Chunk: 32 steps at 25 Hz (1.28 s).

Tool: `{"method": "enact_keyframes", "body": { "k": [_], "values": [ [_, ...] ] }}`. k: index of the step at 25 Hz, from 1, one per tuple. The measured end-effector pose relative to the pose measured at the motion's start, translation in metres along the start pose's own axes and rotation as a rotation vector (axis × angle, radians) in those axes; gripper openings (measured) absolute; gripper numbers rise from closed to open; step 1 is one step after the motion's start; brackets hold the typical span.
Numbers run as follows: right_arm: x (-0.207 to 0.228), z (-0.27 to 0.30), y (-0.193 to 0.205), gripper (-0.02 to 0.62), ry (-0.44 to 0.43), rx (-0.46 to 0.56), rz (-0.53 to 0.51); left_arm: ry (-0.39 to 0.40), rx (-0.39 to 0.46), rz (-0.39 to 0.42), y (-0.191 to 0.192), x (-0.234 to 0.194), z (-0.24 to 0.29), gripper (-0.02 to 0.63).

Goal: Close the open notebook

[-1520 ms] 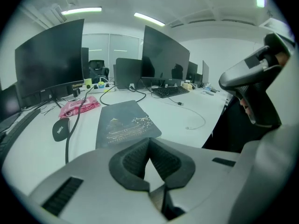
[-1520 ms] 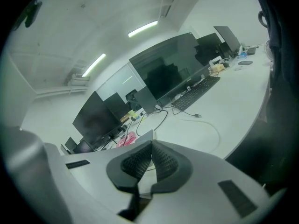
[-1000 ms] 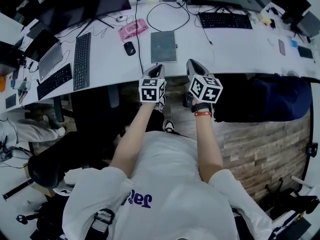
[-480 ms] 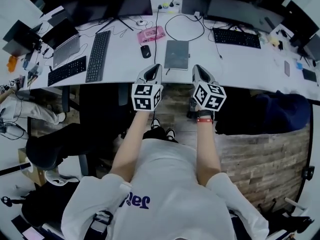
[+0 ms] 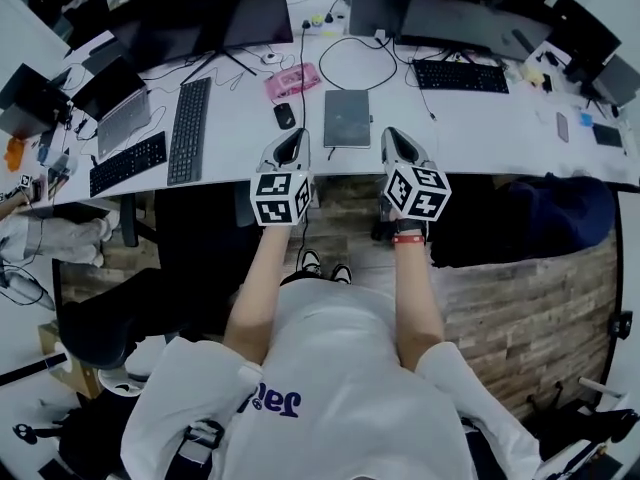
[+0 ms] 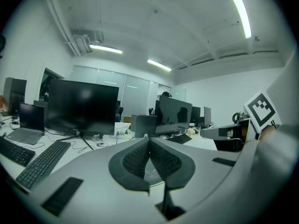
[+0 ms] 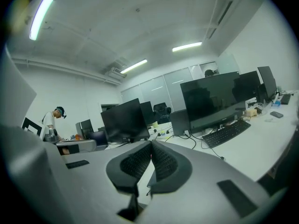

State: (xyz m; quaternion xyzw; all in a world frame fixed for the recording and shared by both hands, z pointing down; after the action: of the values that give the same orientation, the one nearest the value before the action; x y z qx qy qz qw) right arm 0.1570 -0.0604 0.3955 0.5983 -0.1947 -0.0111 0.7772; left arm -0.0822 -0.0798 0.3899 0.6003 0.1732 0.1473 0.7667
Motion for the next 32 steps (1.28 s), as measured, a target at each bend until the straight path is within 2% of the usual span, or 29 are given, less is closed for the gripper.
{"method": "enact_keyframes", "body": {
  "k": [12, 32],
  "values": [
    [-0.018, 0.023, -0.024, 0.012, 0.039, 0.045, -0.051, 0.076, 0.073, 0.045, -0.041, -0.018, 0.027, 0.018],
    [-0.046, 0.083, -0.032, 0.012, 0.081, 0.020, -0.127, 0.143, 0.065, 0.012, -0.043, -0.072, 0.064, 0.018]
  ]
}}
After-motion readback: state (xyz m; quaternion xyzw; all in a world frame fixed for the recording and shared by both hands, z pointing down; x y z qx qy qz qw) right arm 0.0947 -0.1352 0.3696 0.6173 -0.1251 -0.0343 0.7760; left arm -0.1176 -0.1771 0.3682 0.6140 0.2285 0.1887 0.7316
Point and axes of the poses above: the fingertips, and each gripper's own axes: z forward along the fingers, x to its right, y out of its underside, the point moved 9 cm from there along -z, backward along the fingers, and after that the axes turned 3 degrees about -y, right-handed, at the moved point
